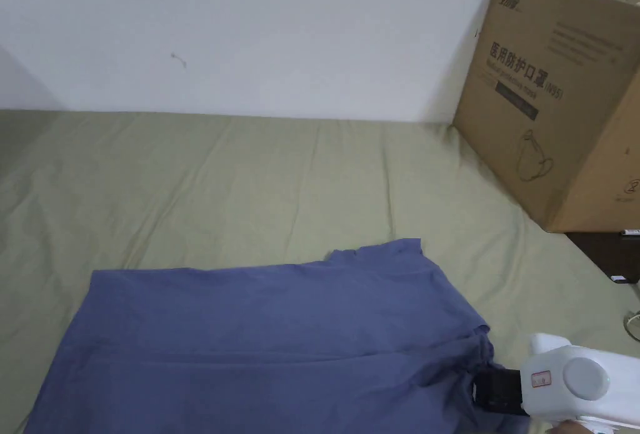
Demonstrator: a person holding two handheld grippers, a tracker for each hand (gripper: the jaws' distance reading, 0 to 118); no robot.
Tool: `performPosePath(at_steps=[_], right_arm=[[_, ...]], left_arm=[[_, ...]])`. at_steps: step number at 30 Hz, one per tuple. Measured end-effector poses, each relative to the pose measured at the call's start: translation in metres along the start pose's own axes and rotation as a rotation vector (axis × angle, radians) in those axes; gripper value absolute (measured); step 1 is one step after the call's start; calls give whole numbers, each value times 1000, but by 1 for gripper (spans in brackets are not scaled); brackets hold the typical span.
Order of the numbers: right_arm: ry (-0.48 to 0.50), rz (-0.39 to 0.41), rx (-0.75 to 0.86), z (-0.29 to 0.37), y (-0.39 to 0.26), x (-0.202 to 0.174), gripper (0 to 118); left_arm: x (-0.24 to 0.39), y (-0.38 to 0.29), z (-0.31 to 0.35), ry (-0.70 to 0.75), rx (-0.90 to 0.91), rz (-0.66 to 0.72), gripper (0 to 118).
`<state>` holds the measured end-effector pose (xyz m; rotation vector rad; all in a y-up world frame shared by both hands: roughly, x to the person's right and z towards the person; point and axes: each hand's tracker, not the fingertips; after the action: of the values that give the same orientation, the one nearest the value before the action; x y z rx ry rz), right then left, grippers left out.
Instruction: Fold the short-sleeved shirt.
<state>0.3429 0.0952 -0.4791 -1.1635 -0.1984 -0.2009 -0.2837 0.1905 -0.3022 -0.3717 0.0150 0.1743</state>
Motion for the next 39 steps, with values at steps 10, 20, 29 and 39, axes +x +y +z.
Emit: performPosePath(at_steps=[10,20,29,39], right_arm=[[-21,143,74,15,-17,-19,15],[-1,152,89,16,-26,-22,13],[66,134,147,72,-35,-31,13],[46,212,108,105,-33,-21,13]], left_arm=[[-29,11,-69,-41,-296,63,0],[-49,-42,-187,58,-664,-1,112],[-17,-26,-170,57,-672,-194,37],[-10,12,-147,29,-679,-342,2]])
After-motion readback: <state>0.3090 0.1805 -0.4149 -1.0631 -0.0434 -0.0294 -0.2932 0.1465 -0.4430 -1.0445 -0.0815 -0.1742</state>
